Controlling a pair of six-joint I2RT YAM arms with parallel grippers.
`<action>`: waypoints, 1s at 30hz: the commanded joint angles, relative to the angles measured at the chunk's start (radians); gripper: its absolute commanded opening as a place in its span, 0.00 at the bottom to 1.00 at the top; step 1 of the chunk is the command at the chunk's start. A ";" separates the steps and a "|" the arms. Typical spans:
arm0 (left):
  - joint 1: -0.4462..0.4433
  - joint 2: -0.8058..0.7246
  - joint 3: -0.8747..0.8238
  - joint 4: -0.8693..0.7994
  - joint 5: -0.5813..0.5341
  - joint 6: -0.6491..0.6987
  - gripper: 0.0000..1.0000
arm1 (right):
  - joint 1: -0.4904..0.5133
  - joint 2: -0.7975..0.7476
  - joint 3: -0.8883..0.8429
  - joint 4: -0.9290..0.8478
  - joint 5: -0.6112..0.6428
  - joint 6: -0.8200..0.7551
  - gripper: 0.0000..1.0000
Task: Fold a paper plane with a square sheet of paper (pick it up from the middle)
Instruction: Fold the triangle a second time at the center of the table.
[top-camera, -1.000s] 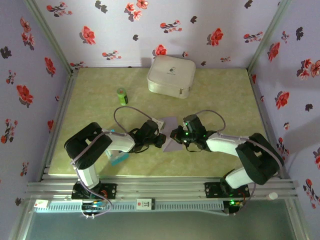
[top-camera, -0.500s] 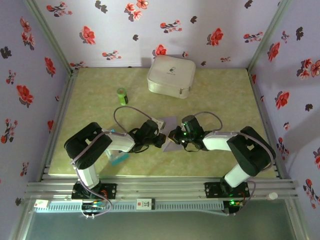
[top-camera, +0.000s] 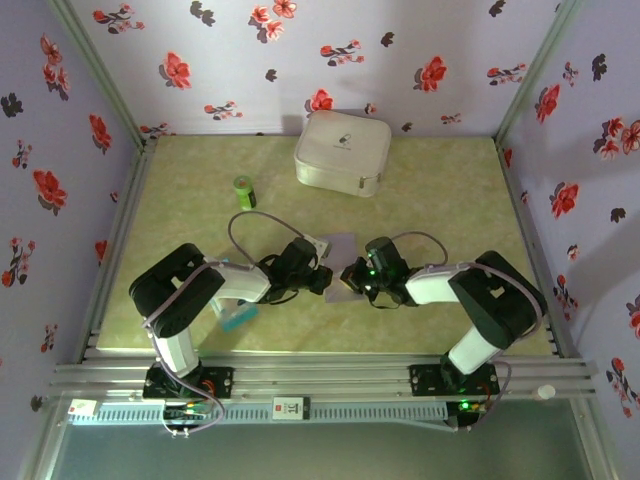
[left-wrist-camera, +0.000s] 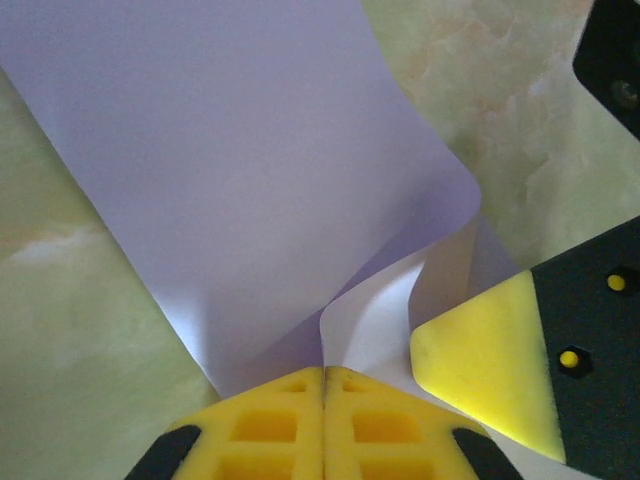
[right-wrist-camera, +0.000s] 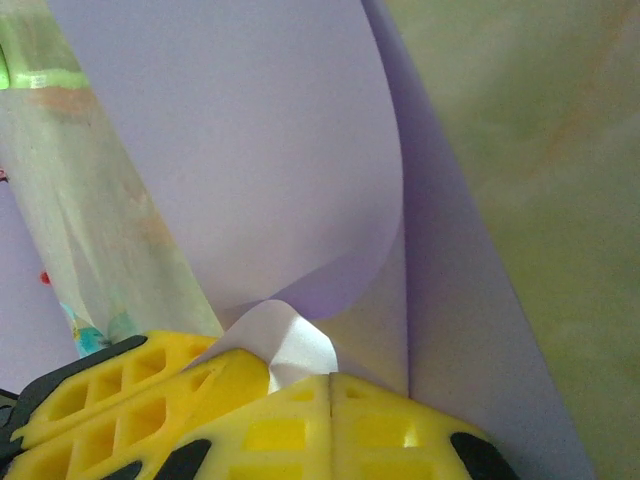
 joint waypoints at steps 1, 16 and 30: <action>0.009 0.026 0.012 -0.056 0.009 0.019 0.07 | -0.008 -0.066 0.011 -0.064 0.037 -0.007 0.00; 0.009 0.025 0.015 -0.067 0.018 0.023 0.07 | -0.091 0.043 0.060 -0.152 0.035 -0.021 0.00; 0.009 0.017 0.013 -0.079 0.019 0.027 0.07 | -0.083 -0.077 0.131 -0.183 -0.027 -0.120 0.01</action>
